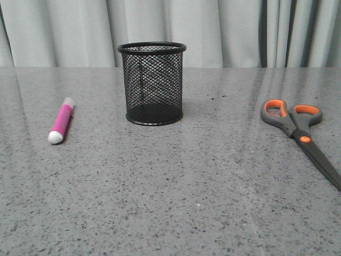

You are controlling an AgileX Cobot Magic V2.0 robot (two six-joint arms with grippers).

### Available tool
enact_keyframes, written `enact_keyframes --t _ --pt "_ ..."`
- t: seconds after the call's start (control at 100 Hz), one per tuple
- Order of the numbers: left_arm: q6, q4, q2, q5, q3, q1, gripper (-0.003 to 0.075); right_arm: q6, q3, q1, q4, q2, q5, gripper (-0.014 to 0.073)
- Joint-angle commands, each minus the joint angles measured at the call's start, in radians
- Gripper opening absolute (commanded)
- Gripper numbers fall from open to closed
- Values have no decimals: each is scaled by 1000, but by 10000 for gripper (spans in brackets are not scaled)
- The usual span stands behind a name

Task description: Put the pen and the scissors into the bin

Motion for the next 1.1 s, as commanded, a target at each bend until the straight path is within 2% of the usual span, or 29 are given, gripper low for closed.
enact_keyframes --t 0.0,1.09 --pt "0 -7 -32 -69 23 1 -20 -4 8 -6 -11 -25 -88 -55" --pt "0 -7 -32 -74 23 1 -20 -4 8 -6 -11 -25 -99 -55"
